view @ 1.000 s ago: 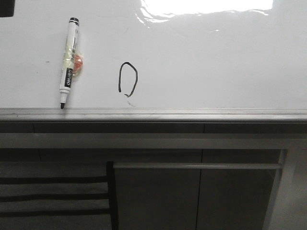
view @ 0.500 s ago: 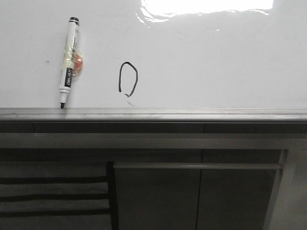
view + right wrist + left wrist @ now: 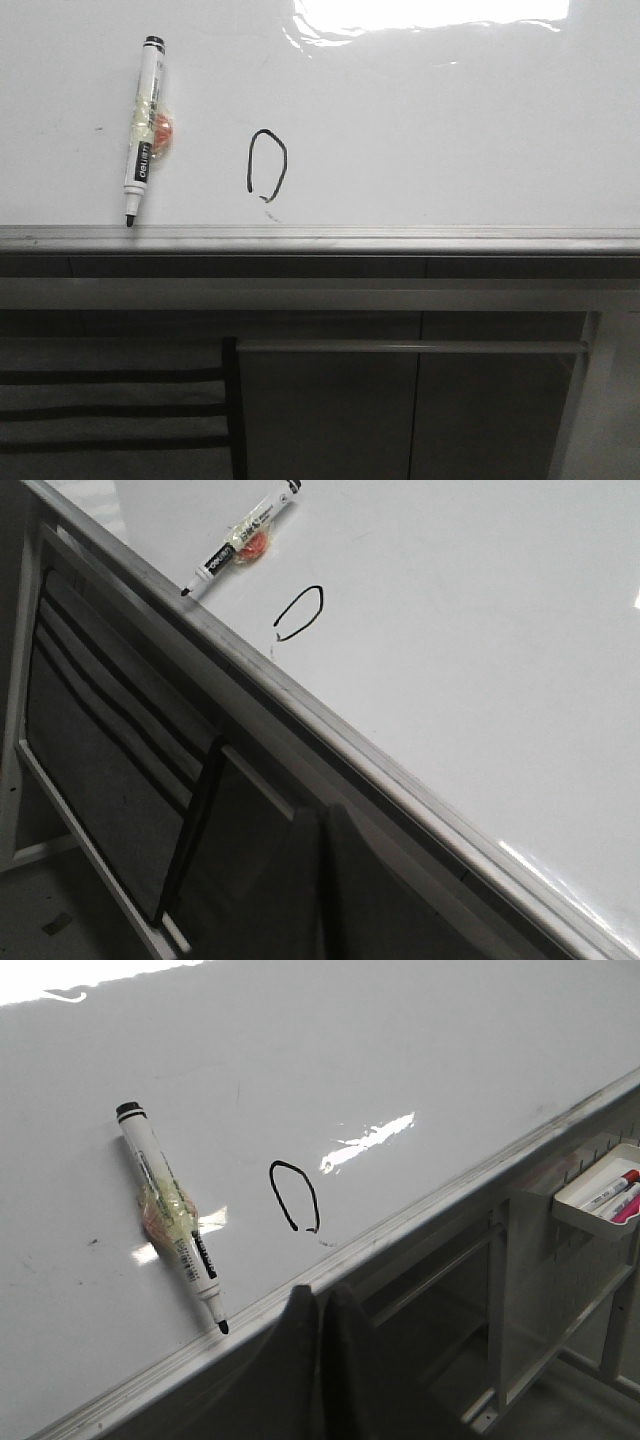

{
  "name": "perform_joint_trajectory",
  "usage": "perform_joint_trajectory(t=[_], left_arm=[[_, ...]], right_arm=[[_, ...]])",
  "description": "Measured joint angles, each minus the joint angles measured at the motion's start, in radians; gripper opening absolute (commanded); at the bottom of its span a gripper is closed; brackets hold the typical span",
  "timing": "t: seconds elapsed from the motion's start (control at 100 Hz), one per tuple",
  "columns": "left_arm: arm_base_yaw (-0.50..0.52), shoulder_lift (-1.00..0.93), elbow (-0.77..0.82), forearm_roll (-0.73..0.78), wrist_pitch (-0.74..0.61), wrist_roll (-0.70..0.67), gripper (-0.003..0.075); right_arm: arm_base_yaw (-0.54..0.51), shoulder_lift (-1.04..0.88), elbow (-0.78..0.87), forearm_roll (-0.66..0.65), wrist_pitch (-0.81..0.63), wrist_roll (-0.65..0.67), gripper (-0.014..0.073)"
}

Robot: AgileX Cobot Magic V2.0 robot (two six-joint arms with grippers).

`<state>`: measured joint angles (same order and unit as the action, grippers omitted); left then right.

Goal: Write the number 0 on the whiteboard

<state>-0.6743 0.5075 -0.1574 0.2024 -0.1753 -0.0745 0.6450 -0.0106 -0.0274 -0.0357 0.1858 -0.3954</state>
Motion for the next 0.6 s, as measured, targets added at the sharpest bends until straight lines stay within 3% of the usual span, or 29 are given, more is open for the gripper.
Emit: perform_joint_trajectory(t=[0.19,0.38,0.6], left_arm=[[0.087,-0.162,0.004,0.001,0.052,0.010,-0.0020],[0.316,-0.476,0.004,-0.072,0.148,0.010,-0.0020],[0.548,-0.503,0.004,-0.099,0.251,0.008,-0.0020]], right_arm=[[0.000,0.000,0.000,0.000,0.000,0.000,-0.0069],[0.000,0.000,0.000,0.000,0.000,0.002,-0.0069],[0.000,0.000,0.002,0.000,0.000,0.002,-0.0069]])
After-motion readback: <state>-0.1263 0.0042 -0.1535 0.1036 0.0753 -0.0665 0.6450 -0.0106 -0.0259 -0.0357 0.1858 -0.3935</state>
